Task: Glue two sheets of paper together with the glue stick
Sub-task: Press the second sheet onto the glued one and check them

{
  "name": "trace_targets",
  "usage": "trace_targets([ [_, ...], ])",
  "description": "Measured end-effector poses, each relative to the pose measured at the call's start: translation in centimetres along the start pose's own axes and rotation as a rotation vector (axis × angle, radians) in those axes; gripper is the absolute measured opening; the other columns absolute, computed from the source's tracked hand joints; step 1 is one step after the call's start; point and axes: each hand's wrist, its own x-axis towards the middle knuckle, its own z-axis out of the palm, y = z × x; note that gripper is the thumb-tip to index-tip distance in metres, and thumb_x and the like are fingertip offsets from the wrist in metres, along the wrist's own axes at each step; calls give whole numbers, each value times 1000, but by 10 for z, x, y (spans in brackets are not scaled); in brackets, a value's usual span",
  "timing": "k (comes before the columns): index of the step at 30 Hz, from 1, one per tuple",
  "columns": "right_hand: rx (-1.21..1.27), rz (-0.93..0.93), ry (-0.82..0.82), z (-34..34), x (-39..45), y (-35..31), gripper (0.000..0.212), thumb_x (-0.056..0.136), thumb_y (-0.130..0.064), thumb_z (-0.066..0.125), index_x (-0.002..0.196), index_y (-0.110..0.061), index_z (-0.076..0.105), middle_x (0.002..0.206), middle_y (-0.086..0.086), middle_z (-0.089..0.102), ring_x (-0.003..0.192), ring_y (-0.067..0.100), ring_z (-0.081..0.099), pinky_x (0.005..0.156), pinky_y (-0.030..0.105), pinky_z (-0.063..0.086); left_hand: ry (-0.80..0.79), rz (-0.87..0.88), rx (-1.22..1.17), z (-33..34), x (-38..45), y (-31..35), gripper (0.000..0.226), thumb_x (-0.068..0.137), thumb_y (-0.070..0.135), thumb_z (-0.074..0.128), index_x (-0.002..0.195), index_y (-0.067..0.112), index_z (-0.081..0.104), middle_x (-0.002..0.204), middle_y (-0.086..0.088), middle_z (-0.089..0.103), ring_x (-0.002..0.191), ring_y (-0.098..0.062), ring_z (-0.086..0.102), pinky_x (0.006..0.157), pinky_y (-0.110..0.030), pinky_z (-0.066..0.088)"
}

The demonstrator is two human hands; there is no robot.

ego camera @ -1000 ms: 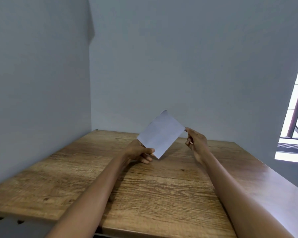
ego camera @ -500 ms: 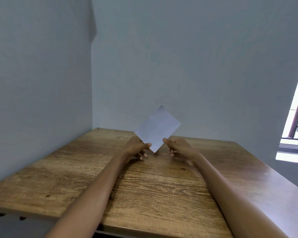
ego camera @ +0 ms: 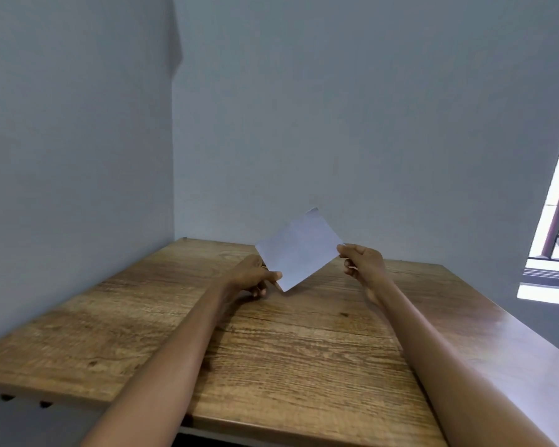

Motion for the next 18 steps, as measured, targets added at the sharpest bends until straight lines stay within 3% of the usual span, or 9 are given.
trace_targets([
  [2, -37, 22, -39, 2, -1, -1, 8, 85, -16, 67, 85, -8, 68, 69, 1, 61, 55, 7, 52, 52, 16, 49, 105, 25, -127, -4, 1, -1, 11, 92, 15, 58, 99, 8, 61, 84, -11, 66, 47, -9, 61, 44, -19, 48],
  [5, -98, 81, -137, 12, -7, 0, 7, 87, -16, 65, 85, -9, 66, 74, 3, 66, 57, 7, 57, 55, 16, 52, 277, 125, -475, -9, 3, 5, 28, 95, 32, 52, 101, 7, 63, 95, -13, 68, 69, -16, 71, 59, -24, 59],
  [9, 117, 125, -178, 37, -13, 0, 7, 88, -15, 64, 85, -8, 64, 79, 4, 72, 63, 6, 63, 59, 17, 55, 212, 182, -771, -7, 5, 11, 55, 85, 58, 45, 120, 16, 42, 103, -9, 67, 104, -33, 65, 80, -37, 59],
  [11, 228, 128, -185, 48, -15, 1, 9, 89, -14, 63, 84, -7, 64, 78, 5, 71, 61, 6, 63, 60, 18, 55, 141, 203, -669, 4, 7, 8, 59, 75, 57, 57, 116, 16, 48, 112, -8, 66, 104, -30, 66, 77, -32, 60],
  [12, 234, 125, -205, 53, -16, 4, 10, 89, -14, 63, 83, -7, 64, 77, 5, 71, 60, 6, 64, 60, 18, 55, 125, 206, -618, 10, 10, 5, 51, 76, 50, 64, 110, 13, 55, 110, -9, 68, 100, -28, 68, 74, -30, 59],
  [15, 146, 111, -282, 62, -22, 11, 15, 88, -17, 65, 75, -9, 62, 73, 7, 71, 62, 12, 68, 59, 20, 57, 163, 155, -557, 22, 15, -1, 25, 84, 19, 69, 90, -5, 65, 89, -23, 73, 79, -26, 73, 67, -27, 60],
  [18, -18, 107, -288, 64, -24, 13, 17, 84, -24, 70, 83, -8, 63, 74, 5, 72, 61, 12, 66, 55, 21, 56, 191, 116, -466, 21, 17, -4, 21, 85, 11, 67, 91, -9, 67, 72, -16, 75, 69, -21, 74, 59, -23, 58],
])
